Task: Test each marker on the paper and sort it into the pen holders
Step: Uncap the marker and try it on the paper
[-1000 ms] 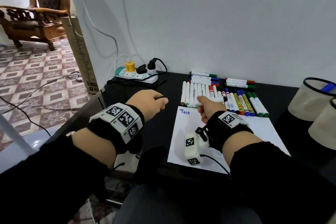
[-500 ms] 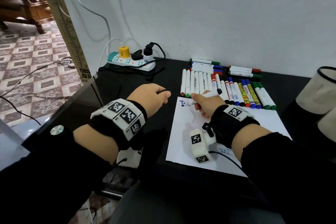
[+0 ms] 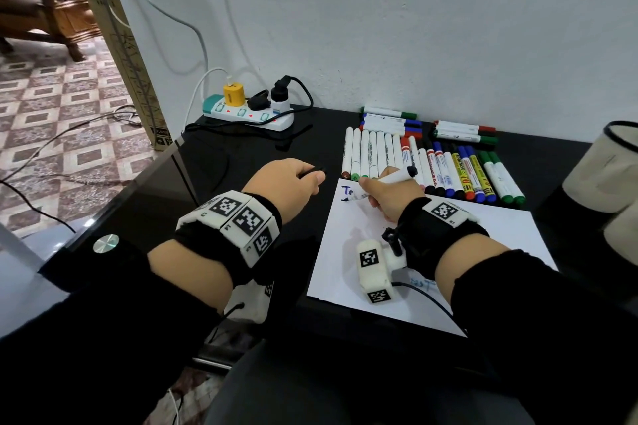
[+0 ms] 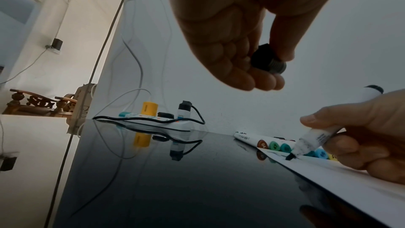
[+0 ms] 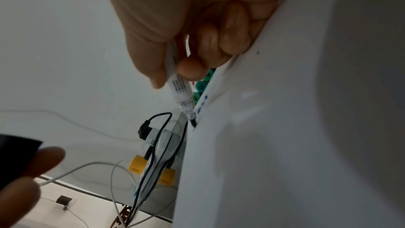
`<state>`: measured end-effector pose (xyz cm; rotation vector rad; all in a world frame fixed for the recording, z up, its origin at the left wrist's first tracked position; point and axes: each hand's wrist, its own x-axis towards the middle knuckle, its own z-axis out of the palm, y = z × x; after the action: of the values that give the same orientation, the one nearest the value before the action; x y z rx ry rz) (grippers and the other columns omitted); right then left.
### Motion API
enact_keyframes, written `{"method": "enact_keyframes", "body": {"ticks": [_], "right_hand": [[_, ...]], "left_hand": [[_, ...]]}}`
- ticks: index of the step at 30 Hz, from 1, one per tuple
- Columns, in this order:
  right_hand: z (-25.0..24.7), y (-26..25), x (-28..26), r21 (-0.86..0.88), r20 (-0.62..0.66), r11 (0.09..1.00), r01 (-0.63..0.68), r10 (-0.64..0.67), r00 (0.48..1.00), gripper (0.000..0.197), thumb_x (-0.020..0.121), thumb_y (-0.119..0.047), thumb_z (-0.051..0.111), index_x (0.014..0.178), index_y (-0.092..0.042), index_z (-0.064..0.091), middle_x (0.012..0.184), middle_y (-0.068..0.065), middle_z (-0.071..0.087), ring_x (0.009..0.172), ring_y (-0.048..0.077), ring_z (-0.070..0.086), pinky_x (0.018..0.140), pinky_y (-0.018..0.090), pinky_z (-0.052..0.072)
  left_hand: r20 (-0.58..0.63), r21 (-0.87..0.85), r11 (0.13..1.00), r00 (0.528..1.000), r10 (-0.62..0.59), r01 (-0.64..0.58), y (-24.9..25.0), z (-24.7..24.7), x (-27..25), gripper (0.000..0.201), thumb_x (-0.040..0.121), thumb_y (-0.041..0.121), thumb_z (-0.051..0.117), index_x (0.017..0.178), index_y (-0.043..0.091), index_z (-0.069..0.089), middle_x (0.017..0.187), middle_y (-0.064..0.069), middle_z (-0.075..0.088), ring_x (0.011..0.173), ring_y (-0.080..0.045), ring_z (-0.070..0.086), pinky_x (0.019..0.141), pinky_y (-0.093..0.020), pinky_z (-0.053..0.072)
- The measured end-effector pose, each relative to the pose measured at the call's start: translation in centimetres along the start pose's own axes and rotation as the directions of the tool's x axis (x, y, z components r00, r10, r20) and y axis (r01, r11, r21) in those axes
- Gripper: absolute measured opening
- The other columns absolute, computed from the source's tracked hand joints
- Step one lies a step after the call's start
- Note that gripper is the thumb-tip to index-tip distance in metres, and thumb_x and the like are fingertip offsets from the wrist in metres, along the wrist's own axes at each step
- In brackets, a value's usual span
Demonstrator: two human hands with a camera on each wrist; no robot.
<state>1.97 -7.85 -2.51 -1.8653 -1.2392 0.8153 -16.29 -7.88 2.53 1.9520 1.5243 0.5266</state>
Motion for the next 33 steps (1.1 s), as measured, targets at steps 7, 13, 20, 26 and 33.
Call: {"method": "enact_keyframes", "body": {"ticks": [7,13,20,26,33], "right_hand": [[-0.08,0.52,-0.05,0.186,-0.049,0.982,-0.025,0.035,0.998,0.029,0.088,-0.024,0.059,0.066,-0.017,0.040,0.056,0.001,0.050,0.049,0.015,0.040,0.050,0.026,0.031],[-0.24,0.38,-0.08,0.152,-0.007,0.988,0.003,-0.002,1.000,0.031,0.090,-0.028,0.058,0.067,-0.018,0.039,0.056,0.000,0.049,0.050,0.015,0.039,0.051,0.026,0.032],[-0.07,0.51,0.22,0.088,0.020,0.996,0.027,-0.029,0.999,0.031,0.090,-0.031,0.059,0.067,-0.019,0.041,0.059,0.000,0.051,0.054,0.015,0.042,0.056,0.028,0.033],[-0.08,1.06,-0.10,0.098,0.019,0.995,0.033,-0.035,0.999,0.030,0.090,-0.031,0.059,0.068,-0.019,0.042,0.059,-0.001,0.052,0.053,0.015,0.042,0.055,0.027,0.033],[-0.12,0.84,-0.27,0.127,0.026,0.992,0.021,-0.025,0.999,0.031,0.088,-0.022,0.060,0.064,-0.018,0.040,0.056,0.001,0.049,0.050,0.015,0.040,0.051,0.026,0.031]], "left_hand": [[0.011,-0.021,1.000,1.000,-0.021,0.022,-0.32,0.41,0.23,0.026,0.096,0.034,0.045,0.108,0.018,0.062,0.089,0.010,0.065,0.093,-0.013,0.061,0.090,-0.031,0.047],[0.018,-0.027,0.999,0.999,-0.031,0.031,-0.47,0.43,0.28,0.026,0.097,0.035,0.045,0.111,0.020,0.060,0.085,0.014,0.063,0.091,-0.011,0.060,0.086,-0.028,0.046],[0.017,-0.025,0.999,0.999,-0.030,0.030,-0.42,0.40,0.23,0.025,0.096,0.035,0.045,0.107,0.020,0.061,0.096,0.006,0.067,0.094,-0.013,0.061,0.089,-0.031,0.047],[0.024,-0.006,0.999,0.999,-0.034,0.034,-0.28,0.75,-0.13,0.026,0.096,0.035,0.045,0.105,0.018,0.062,0.099,0.004,0.068,0.095,-0.014,0.062,0.090,-0.031,0.046],[0.028,-0.001,0.999,0.999,-0.035,0.035,-0.17,0.76,0.01,0.026,0.097,0.035,0.045,0.107,0.019,0.062,0.099,0.004,0.067,0.095,-0.014,0.061,0.091,-0.032,0.046]]}}
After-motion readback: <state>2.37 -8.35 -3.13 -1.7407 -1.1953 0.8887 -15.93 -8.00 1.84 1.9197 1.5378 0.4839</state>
